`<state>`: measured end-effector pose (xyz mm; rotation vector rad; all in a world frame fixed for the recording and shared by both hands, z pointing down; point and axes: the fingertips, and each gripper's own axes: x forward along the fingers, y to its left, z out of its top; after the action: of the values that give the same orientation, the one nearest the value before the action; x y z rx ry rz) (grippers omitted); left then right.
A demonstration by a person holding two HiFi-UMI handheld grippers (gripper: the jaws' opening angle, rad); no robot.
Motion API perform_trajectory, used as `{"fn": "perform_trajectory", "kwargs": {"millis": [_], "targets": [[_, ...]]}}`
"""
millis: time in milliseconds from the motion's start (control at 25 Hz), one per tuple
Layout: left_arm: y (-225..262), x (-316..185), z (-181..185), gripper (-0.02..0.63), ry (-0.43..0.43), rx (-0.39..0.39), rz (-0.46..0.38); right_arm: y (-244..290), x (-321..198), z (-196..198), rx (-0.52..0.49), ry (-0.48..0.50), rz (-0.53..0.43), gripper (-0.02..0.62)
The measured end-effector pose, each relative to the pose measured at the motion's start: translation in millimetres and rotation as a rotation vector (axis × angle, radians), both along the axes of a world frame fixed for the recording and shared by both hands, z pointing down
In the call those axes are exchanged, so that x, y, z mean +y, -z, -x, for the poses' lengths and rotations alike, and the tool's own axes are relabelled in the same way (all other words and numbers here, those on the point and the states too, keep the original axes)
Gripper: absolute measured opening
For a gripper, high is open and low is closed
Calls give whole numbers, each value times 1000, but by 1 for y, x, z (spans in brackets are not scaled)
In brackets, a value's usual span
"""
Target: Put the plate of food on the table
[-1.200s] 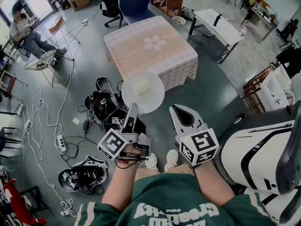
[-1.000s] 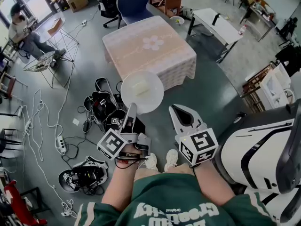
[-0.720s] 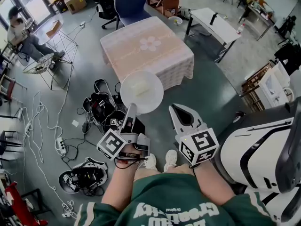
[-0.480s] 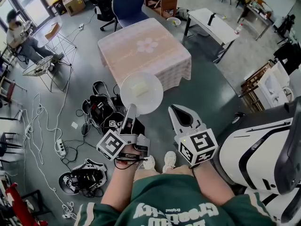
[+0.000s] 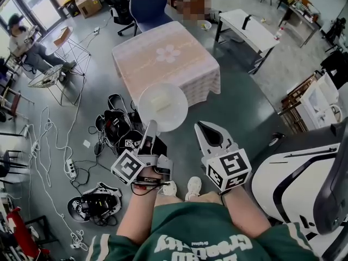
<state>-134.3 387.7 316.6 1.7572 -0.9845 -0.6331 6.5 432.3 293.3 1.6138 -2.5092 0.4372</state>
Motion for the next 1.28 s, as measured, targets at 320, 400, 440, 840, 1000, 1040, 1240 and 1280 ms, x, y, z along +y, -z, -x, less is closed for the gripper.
{"fn": "perform_trajectory", "kwargs": {"millis": [320, 400, 440, 840, 1000, 1040, 1240, 1280], "targets": [[-1, 7, -22, 18, 28, 28, 2, -1, 5, -24, 3, 23, -17, 14], [-1, 10, -25, 18, 32, 19, 1, 1, 8, -28, 6, 26, -23, 15], [-2, 11, -25, 18, 36, 16, 5, 3, 9, -30, 7, 26, -26, 14], [-2, 21, -31, 18, 50, 33, 12, -4, 21, -35, 15, 40, -23, 15], [-1, 11, -37, 18, 40, 62, -8, -6, 12, -38, 20, 44, -30, 14], [-3, 7, -37, 18, 41, 56, -8, -7, 9, -38, 18, 47, -34, 14], [-5, -17, -41, 18, 33, 64, -46, -11, -14, -38, 29, 52, -59, 15], [-5, -22, -42, 18, 31, 71, -50, -11, -20, -38, 31, 51, -61, 15]]}}
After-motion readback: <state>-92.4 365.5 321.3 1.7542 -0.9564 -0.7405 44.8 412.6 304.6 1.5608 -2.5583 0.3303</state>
